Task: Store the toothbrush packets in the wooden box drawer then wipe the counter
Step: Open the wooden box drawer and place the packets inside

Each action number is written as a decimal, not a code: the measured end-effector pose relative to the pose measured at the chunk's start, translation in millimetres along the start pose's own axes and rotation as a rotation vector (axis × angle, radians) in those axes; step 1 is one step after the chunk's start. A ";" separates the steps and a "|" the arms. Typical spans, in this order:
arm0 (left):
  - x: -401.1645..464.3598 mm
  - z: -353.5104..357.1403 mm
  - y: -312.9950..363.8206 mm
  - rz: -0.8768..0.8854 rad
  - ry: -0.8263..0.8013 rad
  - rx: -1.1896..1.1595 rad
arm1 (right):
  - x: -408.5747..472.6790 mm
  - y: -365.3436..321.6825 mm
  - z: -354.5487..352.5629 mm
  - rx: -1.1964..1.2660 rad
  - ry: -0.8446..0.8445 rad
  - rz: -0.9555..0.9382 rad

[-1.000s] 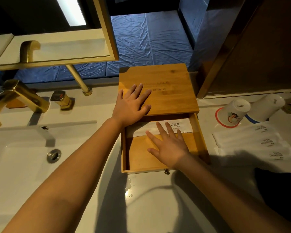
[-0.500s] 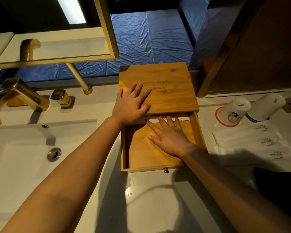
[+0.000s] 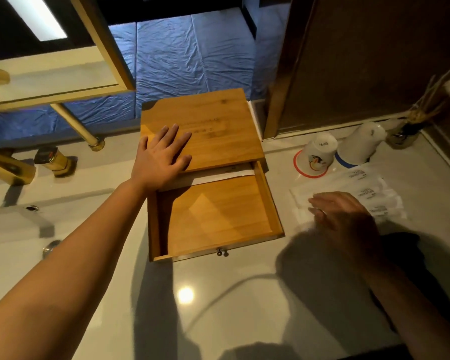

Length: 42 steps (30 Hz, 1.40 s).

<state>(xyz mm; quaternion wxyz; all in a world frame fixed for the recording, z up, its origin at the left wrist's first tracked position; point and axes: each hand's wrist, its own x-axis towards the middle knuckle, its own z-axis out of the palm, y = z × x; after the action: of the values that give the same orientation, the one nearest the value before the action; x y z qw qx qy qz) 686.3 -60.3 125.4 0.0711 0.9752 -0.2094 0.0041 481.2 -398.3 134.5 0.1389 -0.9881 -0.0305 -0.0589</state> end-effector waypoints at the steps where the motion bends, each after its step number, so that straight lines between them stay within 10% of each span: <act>1: 0.4 -0.2 -0.5 0.000 0.002 0.004 | -7.1 15.0 -2.1 -0.027 0.000 0.027; 8: 1.0 0.1 0.0 -0.013 -0.003 0.020 | -22.2 67.7 5.8 -0.179 -0.148 0.080; 25: 2.6 1.1 -0.6 -0.004 0.007 0.019 | 17.9 -4.1 -28.0 -0.093 0.364 -0.385; 35: 2.4 1.4 0.1 -0.001 0.010 0.020 | 69.5 -155.2 13.6 -0.184 -0.123 -0.493; 42: 2.7 2.8 -0.3 0.003 0.022 0.012 | 92.6 -181.3 46.6 -0.226 -0.176 -0.478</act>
<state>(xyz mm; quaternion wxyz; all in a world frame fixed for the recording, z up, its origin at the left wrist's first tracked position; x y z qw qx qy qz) 688.9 -61.6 122.7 0.0673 0.9752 -0.2103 0.0161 564.1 -207.2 150.7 0.0069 -0.9634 -0.2680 -0.0072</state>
